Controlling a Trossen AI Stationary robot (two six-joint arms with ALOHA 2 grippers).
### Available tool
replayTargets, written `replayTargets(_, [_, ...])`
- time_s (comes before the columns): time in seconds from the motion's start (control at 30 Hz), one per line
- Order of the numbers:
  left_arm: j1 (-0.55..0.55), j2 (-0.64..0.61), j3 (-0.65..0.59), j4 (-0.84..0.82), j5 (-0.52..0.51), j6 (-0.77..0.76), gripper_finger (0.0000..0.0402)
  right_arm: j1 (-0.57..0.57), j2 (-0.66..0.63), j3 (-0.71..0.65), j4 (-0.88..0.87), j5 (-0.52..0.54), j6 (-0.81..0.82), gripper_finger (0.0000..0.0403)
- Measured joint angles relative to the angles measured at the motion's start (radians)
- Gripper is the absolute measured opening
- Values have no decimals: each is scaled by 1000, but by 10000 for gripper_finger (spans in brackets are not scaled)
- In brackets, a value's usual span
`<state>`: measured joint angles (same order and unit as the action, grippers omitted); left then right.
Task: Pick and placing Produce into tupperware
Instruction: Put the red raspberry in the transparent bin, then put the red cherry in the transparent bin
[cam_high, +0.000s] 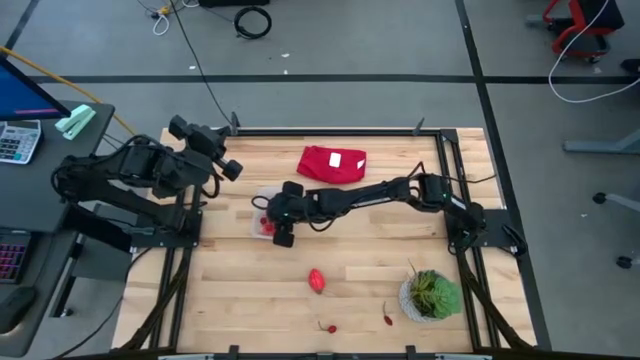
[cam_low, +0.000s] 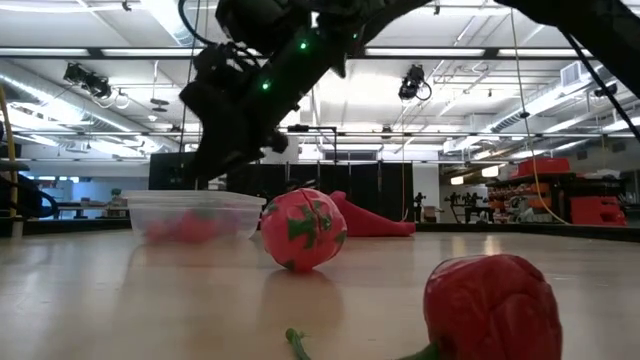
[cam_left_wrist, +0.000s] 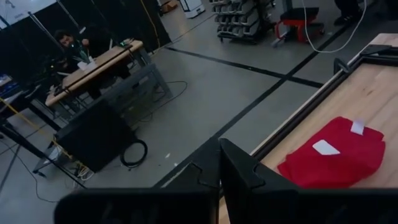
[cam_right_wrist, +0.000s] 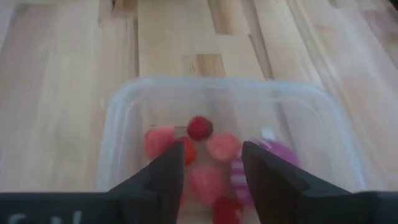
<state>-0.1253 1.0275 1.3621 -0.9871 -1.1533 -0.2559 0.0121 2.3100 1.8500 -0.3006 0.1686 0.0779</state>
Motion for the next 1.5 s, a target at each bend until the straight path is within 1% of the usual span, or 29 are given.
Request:
replayTargets(0.1, [0, -1, -7, -1, 3, -16, 16, 12, -51, 0, -135, -27, 97, 172])
replayTargets(0.17, [0, 0, -13, -7, 18, -18, 20, 29, -94, 0, -243, -76, 181, 169])
replayTargets(0.23, [0, 0, -14, -12, 39, -32, 22, 57, -142, 0, -390, -120, 236, 165])
replayTargets(0.33, [0, 0, -14, -15, 102, -79, 21, 126, -200, 0, -595, -132, 293, 158])
replayTargets(0.43, [0, 0, -14, -16, 183, -123, 15, 227, -257, -22, -702, -102, 388, 152])
replayTargets(0.53, [-3, 0, -14, -25, 247, -140, 10, 350, -301, -79, -712, -36, 507, 148])
replayTargets(0.6, [-3, 1, -14, -30, 270, -152, 9, 432, -318, -121, -714, -24, 589, 146])
replayTargets(0.67, [-2, 8, -14, -29, 275, -162, 9, 513, -337, -163, -714, -23, 690, 146])
replayTargets(0.77, [-2, 20, -14, -30, 278, -179, 16, 616, -360, -220, -713, -34, 902, 148])
replayTargets(0.83, [-2, 31, -13, -29, 276, -180, 21, 665, -370, -251, -715, -70, 1032, 151])
replayTargets(0.9, [-2, 47, -14, -29, 278, -180, 24, 697, -380, -272, -716, -89, 1100, 154])
replayTargets(1.03, [-2, 79, -14, -29, 278, -180, 20, 713, -377, -321, -712, -74, 1161, 161])
replayTargets(1.2, [-2, 125, -14, -19, 277, -172, 10, 676, -359, -417, -682, -73, 1261, 162])
replayTargets(1.33, [-2, 153, -14, -18, 277, -170, 13, 642, -359, -474, -667, -128, 1332, 160])
replayTargets(1.43, [-2, 168, -14, -19, 277, -152, 19, 628, -359, -475, -649, -167, 1335, 158])
replayTargets(1.5, [-2, 173, -13, -19, 276, -144, 22, 622, -359, -475, -633, -212, 1333, 158])
